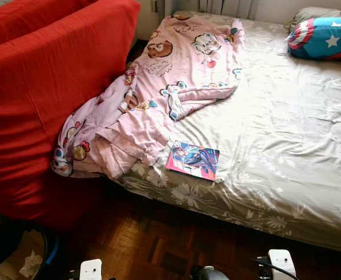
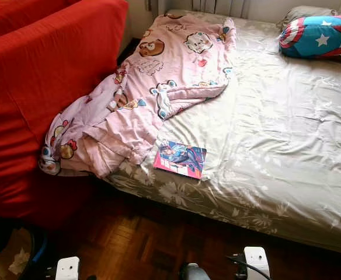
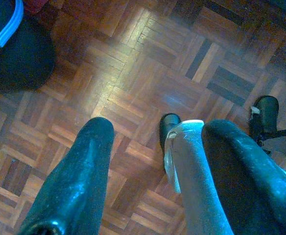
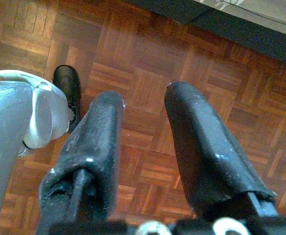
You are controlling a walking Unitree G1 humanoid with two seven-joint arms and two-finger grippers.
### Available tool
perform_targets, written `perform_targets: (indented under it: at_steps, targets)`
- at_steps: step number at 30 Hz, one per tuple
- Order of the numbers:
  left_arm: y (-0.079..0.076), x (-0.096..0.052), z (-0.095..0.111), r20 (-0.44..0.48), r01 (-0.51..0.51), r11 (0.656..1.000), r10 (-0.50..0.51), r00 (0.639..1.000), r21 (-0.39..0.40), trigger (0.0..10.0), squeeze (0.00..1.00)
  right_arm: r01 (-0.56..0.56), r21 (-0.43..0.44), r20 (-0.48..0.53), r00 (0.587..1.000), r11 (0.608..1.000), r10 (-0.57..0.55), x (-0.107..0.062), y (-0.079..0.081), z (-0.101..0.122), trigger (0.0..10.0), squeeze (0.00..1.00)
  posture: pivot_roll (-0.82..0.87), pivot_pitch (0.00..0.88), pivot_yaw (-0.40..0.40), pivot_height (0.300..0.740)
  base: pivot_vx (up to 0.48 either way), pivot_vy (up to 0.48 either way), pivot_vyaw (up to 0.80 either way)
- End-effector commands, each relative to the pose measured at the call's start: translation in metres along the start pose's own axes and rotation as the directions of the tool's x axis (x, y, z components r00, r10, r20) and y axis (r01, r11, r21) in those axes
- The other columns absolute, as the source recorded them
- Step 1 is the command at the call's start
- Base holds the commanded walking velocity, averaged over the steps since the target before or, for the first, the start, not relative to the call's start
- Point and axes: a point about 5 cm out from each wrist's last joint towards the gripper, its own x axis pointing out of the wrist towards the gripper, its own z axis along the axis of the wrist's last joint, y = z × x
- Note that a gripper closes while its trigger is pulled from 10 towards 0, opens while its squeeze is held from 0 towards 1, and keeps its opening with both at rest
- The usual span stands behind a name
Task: Clean up the room
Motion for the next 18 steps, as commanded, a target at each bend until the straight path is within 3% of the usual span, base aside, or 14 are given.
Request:
perform_targets:
  at_steps: [1, 18]
  targets:
    - [0.0185, 0.0065, 0.0128, -0.071, -0.001, 1.0, 0.002, 0.997, 0.016, 10.0, 0.0, -0.173, 0.119, -0.002, 0.985, 0.978, 0.174, 0.0029, 0.0746, 0.0079, 10.0, 0.0, -0.02, 0.0, 0.043, 0.723, 0.0, 0.0, 0.0]
    - [0.0186, 0.0063, 0.0123, -0.07, -0.004, 1.0, 0.005, 0.998, 0.015, 10.0, 0.0, -0.172, 0.118, 0.002, 0.985, 0.978, 0.173, 0.0028, 0.0744, 0.0076, 10.0, 0.0, -0.01, 0.0, 0.043, 0.723, 0.0, 0.0, 0.0]
